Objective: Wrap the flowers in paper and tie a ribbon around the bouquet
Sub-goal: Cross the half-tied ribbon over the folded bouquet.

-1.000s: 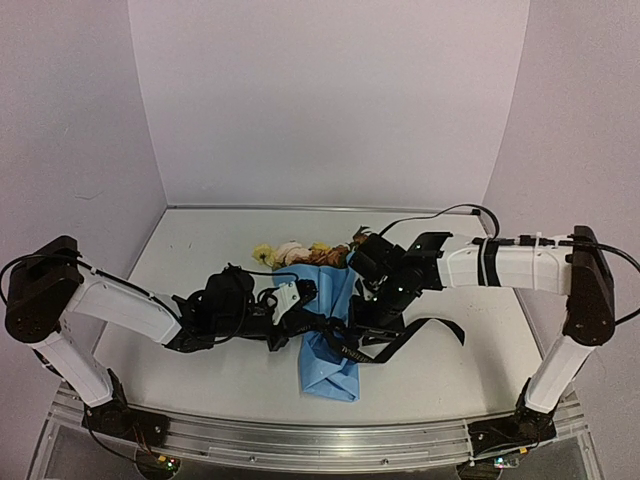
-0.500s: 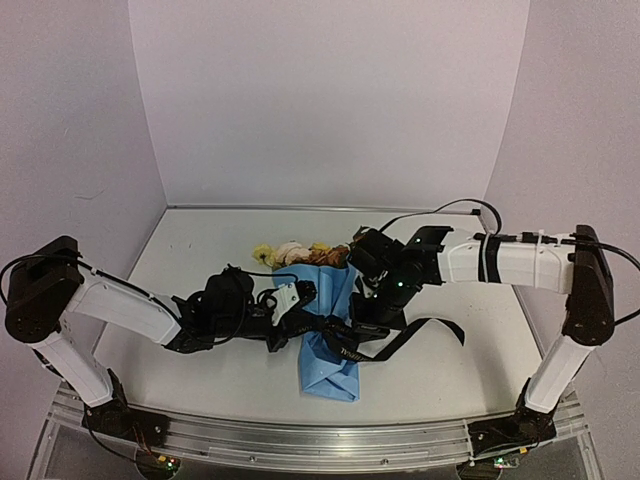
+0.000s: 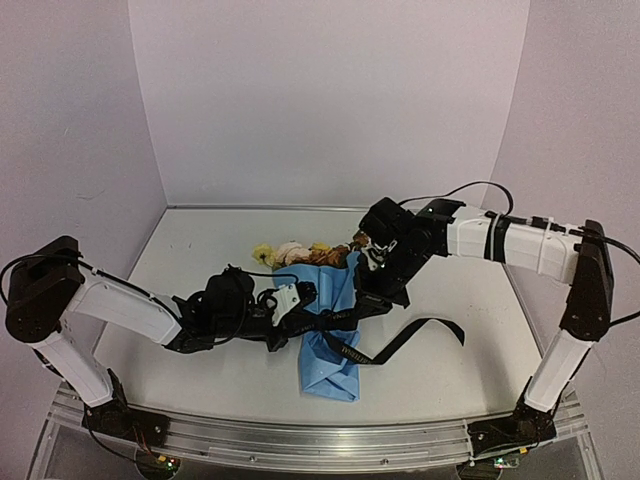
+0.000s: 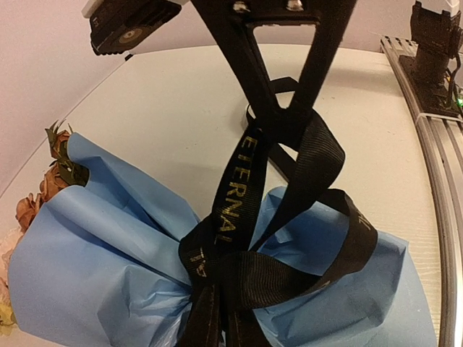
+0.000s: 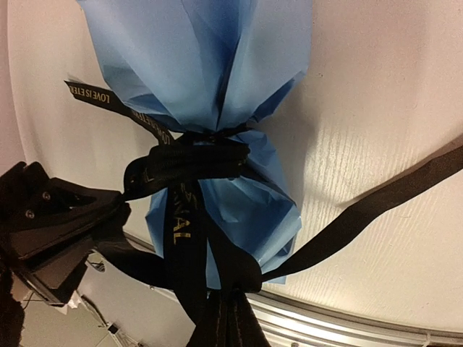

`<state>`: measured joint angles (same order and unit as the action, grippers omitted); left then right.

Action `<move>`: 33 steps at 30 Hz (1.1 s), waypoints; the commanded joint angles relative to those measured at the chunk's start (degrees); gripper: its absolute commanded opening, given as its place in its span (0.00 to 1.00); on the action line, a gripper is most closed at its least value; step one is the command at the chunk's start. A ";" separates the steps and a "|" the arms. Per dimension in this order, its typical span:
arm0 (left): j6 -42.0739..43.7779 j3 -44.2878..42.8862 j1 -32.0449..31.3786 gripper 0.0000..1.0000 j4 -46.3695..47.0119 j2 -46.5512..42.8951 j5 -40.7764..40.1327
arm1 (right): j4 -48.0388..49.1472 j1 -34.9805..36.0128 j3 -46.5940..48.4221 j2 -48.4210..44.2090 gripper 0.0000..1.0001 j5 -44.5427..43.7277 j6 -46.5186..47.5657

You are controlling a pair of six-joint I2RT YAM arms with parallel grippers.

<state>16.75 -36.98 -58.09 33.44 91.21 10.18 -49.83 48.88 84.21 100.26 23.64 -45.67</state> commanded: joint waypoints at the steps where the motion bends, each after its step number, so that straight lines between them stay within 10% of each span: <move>1: 4.03 -2.45 -0.44 0.07 -0.31 1.43 -2.85 | -1.03 -2.06 4.10 2.59 0.00 7.86 -0.26; 15: 5.00 -3.03 -1.94 0.45 -4.61 -3.55 -12.13 | -0.97 -6.15 8.21 5.82 0.00 16.58 -4.14; 33: -2.41 -3.56 -1.94 0.63 -13.94 -11.12 -10.71 | -0.19 -6.43 9.09 7.36 0.00 17.26 -7.13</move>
<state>15.69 -36.35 -59.94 21.83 79.38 -3.43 -50.43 42.68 90.76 106.76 40.51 -51.14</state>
